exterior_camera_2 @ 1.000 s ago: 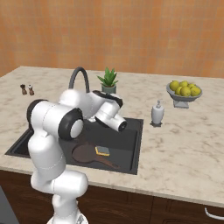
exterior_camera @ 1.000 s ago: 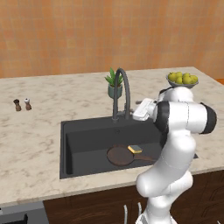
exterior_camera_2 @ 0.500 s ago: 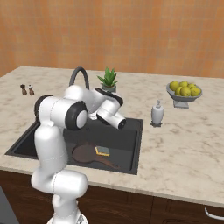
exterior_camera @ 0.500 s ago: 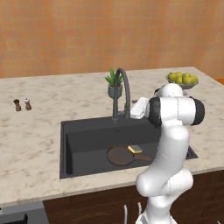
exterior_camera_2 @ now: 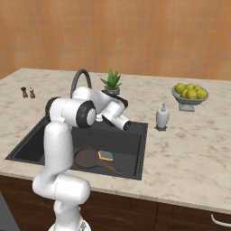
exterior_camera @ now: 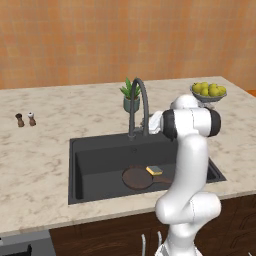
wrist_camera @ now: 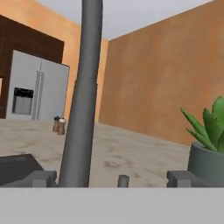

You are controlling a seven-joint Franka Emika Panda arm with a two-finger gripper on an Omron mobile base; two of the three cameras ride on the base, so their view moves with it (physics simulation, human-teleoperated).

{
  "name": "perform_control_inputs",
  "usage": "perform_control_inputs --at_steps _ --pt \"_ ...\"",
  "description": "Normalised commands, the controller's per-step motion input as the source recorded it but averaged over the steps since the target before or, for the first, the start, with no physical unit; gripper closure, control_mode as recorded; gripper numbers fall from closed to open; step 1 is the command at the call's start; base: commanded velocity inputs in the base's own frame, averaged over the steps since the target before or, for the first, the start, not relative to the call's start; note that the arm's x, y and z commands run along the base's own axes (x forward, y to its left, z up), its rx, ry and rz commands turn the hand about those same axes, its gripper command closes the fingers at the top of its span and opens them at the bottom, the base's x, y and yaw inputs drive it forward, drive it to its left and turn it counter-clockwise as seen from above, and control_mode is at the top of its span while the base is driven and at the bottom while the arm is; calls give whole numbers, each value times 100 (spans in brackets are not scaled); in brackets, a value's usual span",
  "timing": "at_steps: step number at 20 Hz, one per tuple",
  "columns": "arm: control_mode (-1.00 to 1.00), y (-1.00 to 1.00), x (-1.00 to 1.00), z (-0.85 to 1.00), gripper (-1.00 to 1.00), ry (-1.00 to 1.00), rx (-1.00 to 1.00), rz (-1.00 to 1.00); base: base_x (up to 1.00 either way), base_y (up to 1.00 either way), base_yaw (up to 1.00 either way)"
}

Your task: Pick the pan and sponge and place them into the sink. Then turn on the water.

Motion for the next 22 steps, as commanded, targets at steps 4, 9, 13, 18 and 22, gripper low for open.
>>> perform_control_inputs --at_steps 4,9,13,18,22 --pt "-100 0 48 -33 -100 0 0 0 0 0 0" --pt "-100 0 49 -23 -100 0 0 0 0 0 0" --pt "-100 0 42 -9 -100 0 0 0 0 0 0" --pt "-100 0 35 -6 100 0 0 0 0 0 0" --pt "-100 -1 36 -10 100 0 2 0 0 0 0"
